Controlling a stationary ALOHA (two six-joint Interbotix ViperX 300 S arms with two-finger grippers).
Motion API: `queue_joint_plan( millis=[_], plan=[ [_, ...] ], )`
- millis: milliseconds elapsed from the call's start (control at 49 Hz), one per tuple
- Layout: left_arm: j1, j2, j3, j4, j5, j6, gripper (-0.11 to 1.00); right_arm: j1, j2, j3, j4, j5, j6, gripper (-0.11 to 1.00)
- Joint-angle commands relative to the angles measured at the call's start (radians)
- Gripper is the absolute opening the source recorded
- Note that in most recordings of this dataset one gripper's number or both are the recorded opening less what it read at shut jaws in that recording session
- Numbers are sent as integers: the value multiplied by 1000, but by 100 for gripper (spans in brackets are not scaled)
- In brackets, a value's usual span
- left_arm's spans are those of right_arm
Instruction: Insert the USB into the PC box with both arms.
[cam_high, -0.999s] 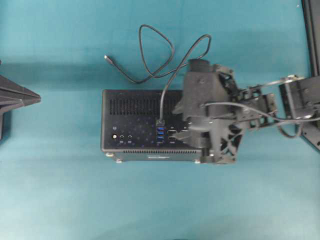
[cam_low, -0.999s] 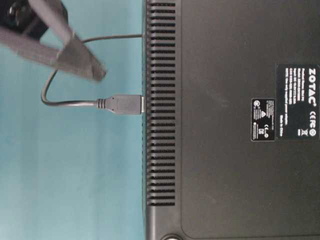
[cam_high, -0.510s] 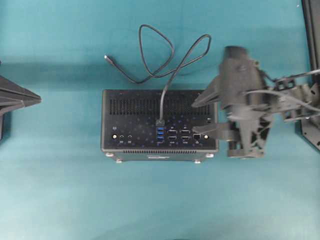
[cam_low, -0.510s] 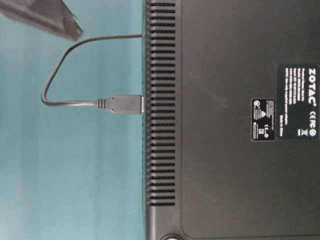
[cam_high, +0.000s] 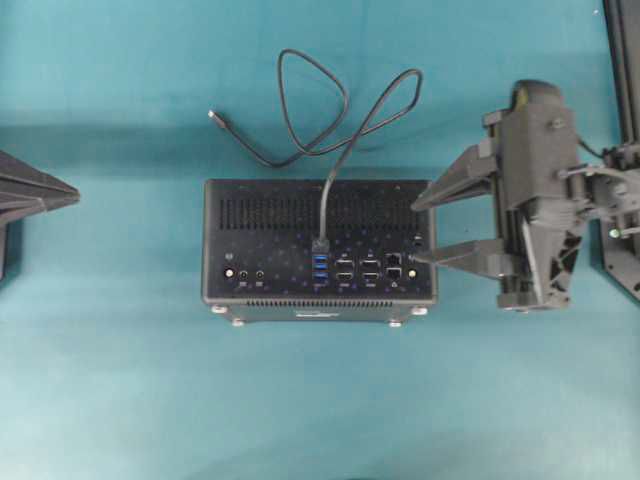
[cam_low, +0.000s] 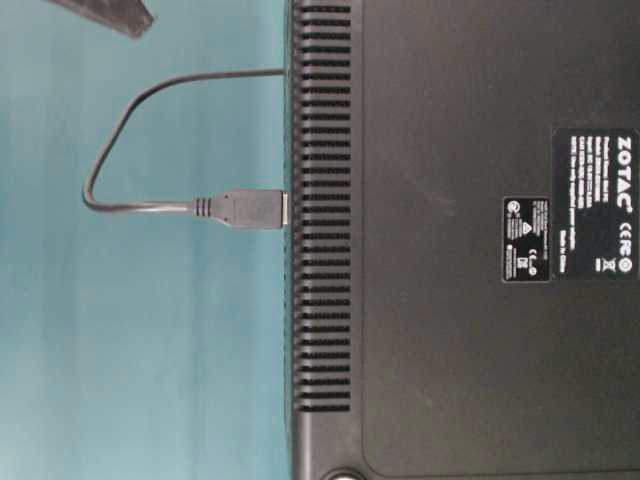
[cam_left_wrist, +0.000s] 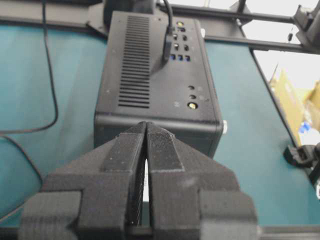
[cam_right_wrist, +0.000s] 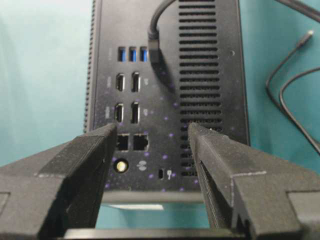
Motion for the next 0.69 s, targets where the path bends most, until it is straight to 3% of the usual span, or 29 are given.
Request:
queue_joint_plan(
  millis=[0,367,673],
  plan=[
    [-3,11,-18,2,-3,2,0,-2,-23,5,-3,-21,11,67],
    [-3,12,-12,3,-3,-5,0,-23,-48,52,-2,-121,11,67],
    [-3,12,-2,2,-3,-9,0,-23,-49,54,-2,-117,11,66]
  ],
)
